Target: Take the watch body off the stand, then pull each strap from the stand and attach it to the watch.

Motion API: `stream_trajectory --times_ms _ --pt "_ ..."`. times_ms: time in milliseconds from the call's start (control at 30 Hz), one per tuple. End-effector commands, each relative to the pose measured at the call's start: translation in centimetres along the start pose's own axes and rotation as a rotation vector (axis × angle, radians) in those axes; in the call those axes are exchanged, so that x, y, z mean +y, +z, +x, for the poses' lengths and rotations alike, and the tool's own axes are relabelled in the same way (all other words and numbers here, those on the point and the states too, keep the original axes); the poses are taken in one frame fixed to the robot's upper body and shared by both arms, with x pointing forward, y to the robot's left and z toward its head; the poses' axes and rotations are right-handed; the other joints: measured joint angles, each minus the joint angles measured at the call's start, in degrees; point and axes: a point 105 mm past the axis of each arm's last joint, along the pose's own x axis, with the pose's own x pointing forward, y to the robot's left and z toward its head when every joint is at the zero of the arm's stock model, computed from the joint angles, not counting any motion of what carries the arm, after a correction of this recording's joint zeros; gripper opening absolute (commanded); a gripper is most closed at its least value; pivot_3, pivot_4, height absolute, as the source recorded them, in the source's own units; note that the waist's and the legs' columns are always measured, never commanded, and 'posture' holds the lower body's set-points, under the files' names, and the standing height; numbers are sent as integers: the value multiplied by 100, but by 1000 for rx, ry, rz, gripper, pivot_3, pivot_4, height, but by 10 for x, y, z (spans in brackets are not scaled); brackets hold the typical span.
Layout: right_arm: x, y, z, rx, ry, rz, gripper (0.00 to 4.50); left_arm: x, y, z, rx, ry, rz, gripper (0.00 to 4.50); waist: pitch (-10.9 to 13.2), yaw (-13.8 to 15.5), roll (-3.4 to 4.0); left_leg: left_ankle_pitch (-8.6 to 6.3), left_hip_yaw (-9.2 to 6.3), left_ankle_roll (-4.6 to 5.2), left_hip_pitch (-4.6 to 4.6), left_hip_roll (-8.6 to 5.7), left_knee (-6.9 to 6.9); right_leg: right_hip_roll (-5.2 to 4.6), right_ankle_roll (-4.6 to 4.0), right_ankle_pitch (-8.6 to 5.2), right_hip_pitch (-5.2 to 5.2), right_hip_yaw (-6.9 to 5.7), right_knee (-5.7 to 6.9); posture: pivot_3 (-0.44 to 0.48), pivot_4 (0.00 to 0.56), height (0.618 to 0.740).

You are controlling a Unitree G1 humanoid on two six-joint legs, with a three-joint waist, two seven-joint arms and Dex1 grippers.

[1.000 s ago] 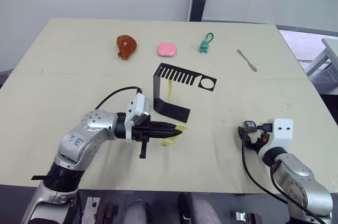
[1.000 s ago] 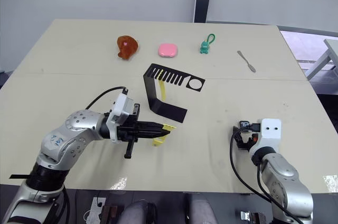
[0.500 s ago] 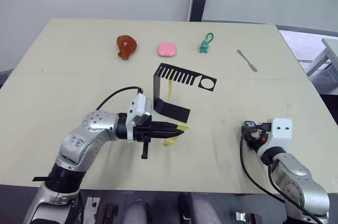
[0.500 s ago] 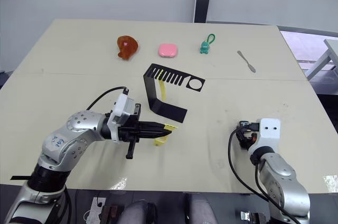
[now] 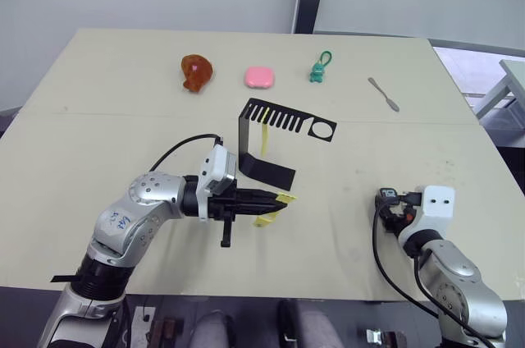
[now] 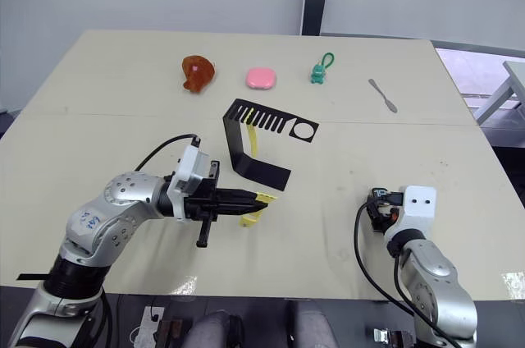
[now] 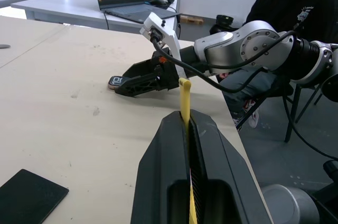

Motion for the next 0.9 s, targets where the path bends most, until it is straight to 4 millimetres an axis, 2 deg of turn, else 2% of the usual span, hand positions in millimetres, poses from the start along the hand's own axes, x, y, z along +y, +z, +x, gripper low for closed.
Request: stream_trajectory --times_ms 33,67,100,167,200,400,500,600,767,900 --pt "-9 -12 1 36 -44 -1 3258 0 9 0 -15 4 52 0 -1 2 -1 0 0 0 0 0 1 0 0 0 0 0 0 0 150 740" --pt "-10 -11 1 34 -46 -4 2740 0 9 0 -16 4 52 0 -1 2 -1 0 0 0 0 0 1 0 0 0 0 0 0 0 150 740" --pt "-10 -11 1 31 -48 -4 2459 0 10 1 -17 6 52 0 -1 1 -2 0 0 0 0 0 1 0 0 0 0 0 0 0 150 740" --pt "-10 -10 2 24 -46 -4 1599 0 10 1 -19 8 53 0 -1 3 -2 0 0 0 0 0 1 0 0 0 0 0 1 0 150 740" --pt "-10 -10 2 19 -44 -9 1512 0 10 1 -20 9 52 0 -1 4 -2 0 0 0 1 0 1 0 0 0 0 0 1 0 150 740" --pt "-8 7 -5 -25 3 -73 1513 0 11 -2 -16 22 56 0 -1 6 -1 0 0 0 0 -1 1 -1 0 0 0 0 2 0 150 740" --pt "-3 30 -12 -44 112 -112 1513 -1 11 -7 1 29 71 0 -1 8 0 0 0 0 0 -1 1 -1 0 0 0 0 2 0 150 740" --pt "19 46 -23 8 361 -159 1513 -4 9 -13 51 17 122 0 6 -5 12 0 3 2 0 -1 3 -1 1 1 -1 4 3 0 150 740" --pt "66 49 -51 158 832 -123 1513 -8 -5 -18 153 -27 213 0 7 6 12 0 2 -1 5 8 -2 16 0 0 0 8 1 0 150 740" --pt "89 45 -52 273 995 -97 1513 -5 -10 -18 208 -43 286 0 7 10 10 -2 0 6 0 2 3 9 2 1 1 12 -3 0 150 740"
